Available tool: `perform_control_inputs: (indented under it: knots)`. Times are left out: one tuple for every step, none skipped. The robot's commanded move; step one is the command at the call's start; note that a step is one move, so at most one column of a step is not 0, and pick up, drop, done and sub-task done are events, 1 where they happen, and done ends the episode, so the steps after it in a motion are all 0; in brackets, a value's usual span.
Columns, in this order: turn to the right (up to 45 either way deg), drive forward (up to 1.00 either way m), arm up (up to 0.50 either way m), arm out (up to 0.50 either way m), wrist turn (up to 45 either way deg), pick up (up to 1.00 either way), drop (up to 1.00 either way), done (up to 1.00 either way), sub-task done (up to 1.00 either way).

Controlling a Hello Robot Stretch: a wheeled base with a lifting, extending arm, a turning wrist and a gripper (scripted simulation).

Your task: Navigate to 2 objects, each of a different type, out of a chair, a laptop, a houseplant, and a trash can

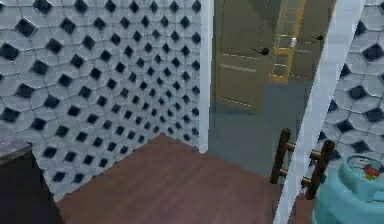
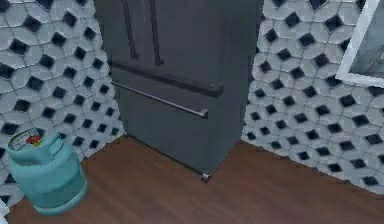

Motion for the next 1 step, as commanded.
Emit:
perform_control_inputs:
  knots:
    - [-6.0, 0.0, 0.0, 0.0, 0.0, 0.0, 0.0, 0.0, 0.0]
